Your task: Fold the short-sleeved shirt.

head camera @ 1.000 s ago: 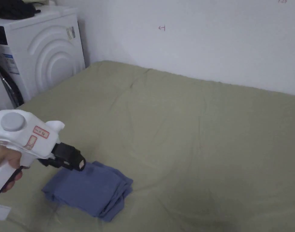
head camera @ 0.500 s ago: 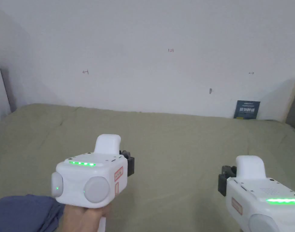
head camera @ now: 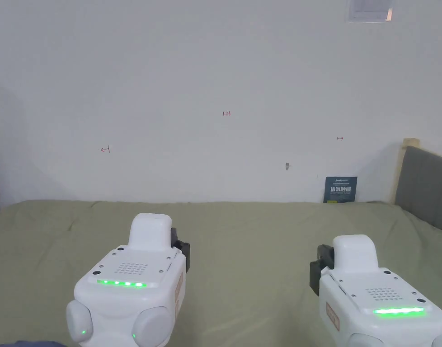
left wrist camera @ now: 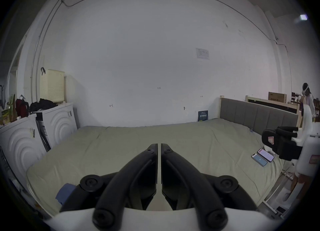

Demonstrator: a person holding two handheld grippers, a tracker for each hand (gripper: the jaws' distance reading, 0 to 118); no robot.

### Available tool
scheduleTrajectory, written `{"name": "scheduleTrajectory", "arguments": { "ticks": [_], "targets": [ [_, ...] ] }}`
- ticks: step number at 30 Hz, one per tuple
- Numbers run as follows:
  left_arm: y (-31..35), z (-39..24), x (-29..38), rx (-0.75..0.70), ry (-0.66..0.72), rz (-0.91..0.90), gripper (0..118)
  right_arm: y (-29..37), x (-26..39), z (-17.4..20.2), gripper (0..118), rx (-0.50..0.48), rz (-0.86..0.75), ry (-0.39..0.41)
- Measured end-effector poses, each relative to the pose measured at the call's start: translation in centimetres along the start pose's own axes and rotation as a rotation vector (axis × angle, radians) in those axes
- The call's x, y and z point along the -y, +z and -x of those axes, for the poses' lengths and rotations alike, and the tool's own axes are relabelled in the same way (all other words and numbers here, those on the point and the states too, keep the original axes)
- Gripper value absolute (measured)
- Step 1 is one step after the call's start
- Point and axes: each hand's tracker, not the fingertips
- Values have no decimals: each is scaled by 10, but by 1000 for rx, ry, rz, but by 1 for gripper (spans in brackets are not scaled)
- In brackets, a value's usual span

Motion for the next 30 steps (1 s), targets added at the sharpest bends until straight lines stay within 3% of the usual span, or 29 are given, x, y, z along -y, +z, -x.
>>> {"name": "scheduleTrajectory", "arguments": {
  "ticks": [9, 10, 11, 12, 13, 14, 15, 30],
  "targets": [
    [-2, 9, -6, -13, 31, -12, 4, 0, -16, -1, 2, 6, -34, 22],
    [-3, 7, -6, -36, 19, -16, 8, 0, -17, -2, 3, 11, -36, 25],
    [-3, 6, -7, -63, 5, -28, 20, 0, -18, -2, 14, 20, -37, 30],
    [-1, 7, -6, -74, 1, -54, 52, 0, -19, -3, 40, 32, -34, 40],
    [-3, 8, -7, -72, 18, -44, 111, -2, -20, -5, 91, 37, -28, 37],
    [2, 10, -9, -39, 27, 59, 118, -3, -20, -8, 117, 29, -24, 28],
    [7, 12, -11, -11, 0, -44, 118, 0, -19, -9, 118, 23, -30, 11],
    [4, 11, 3, -62, -40, 31, 118, 8, -11, -14, 118, 22, -18, 12]
  ]
}}
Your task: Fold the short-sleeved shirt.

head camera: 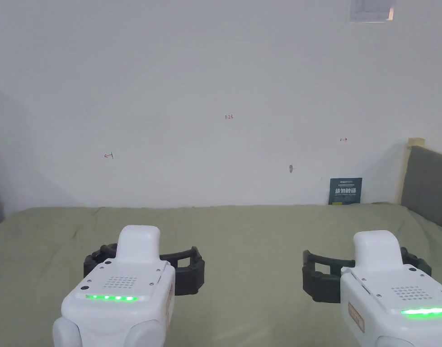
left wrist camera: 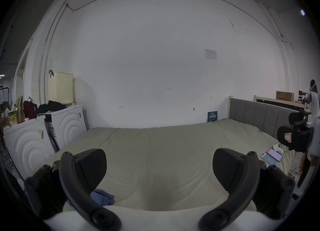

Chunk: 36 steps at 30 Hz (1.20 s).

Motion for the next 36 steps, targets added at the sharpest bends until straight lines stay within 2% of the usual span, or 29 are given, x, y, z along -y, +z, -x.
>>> {"name": "scheduleTrajectory", "arguments": {
  "ticks": [2, 4, 6, 10, 15, 22, 24, 29, 30, 32, 34, 36],
  "targets": [
    [2, 7, 2, 95, 71, 29, 118, 1, 1, 0, 118, -1, 1, -4],
    [4, 13, 3, 121, 128, 52, 118, 1, 3, 1, 118, -2, 11, 1],
    [3, 13, 4, 84, 128, 73, 118, 3, 4, 4, 118, -2, 14, 10],
    [3, 6, 9, -30, 28, 98, 118, 4, 5, 7, 118, -24, 18, 18],
    [7, -5, 11, -89, -47, 96, 118, 2, 4, 10, 118, -36, 26, 24],
    [11, -4, -9, -118, -7, 106, 118, 1, 4, 9, 118, -47, 35, 10],
    [9, 1, -15, -87, -9, 90, 118, 2, 3, 9, 118, -51, 35, 5],
    [14, 15, -17, 61, 222, 120, 118, 3, 0, 9, 118, -57, 27, -1],
    [13, 15, -16, 56, 224, 141, 118, 3, 0, 8, 118, -59, 23, 0],
    [10, 10, -15, -1, 141, 158, 118, 3, 0, 10, 118, -57, 20, 1],
    [12, 8, -9, -96, 92, 74, 118, 3, 0, 9, 118, -58, 21, 3],
    [17, 18, -4, 39, 134, -4, 118, 4, 2, 10, 118, -50, 13, 6]
  ]
}}
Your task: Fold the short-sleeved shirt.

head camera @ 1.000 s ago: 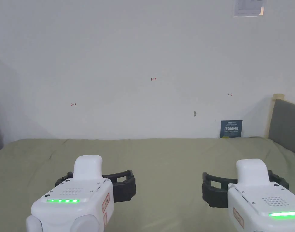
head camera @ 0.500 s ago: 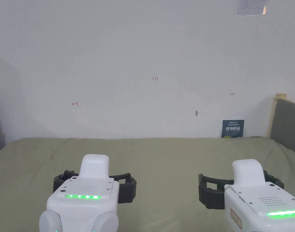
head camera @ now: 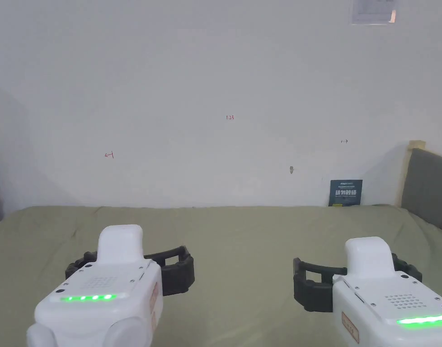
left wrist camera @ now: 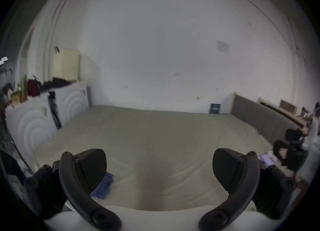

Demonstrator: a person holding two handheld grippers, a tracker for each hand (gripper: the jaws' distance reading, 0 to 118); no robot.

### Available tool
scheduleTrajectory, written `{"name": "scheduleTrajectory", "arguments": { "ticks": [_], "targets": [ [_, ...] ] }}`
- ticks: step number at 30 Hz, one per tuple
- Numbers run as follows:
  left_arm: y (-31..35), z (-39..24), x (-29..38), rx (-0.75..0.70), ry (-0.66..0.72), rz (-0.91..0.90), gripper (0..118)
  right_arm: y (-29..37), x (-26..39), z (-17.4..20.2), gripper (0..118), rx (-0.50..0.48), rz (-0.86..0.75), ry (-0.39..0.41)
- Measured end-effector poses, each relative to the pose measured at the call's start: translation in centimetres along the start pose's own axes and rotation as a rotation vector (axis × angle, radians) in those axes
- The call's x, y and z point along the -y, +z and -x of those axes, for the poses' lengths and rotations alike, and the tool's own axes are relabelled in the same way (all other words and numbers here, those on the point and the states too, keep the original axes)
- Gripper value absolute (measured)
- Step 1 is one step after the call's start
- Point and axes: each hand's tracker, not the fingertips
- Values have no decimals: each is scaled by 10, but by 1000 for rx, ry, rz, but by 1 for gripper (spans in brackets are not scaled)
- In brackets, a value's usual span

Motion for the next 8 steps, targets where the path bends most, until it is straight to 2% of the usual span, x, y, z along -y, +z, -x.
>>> {"name": "scheduleTrajectory", "arguments": {
  "ticks": [1, 4, 8],
  "targets": [
    [0, 3, 0, 22, 26, 9, 118, 0, 1, 0, 118, 5, -3, 0],
    [0, 2, 0, -45, 1, 4, 118, -3, 2, -1, 118, 3, 6, -3],
    [-1, 0, 2, -53, -22, 2, 118, 0, 2, 0, 118, 3, -1, -14]
  ]
}}
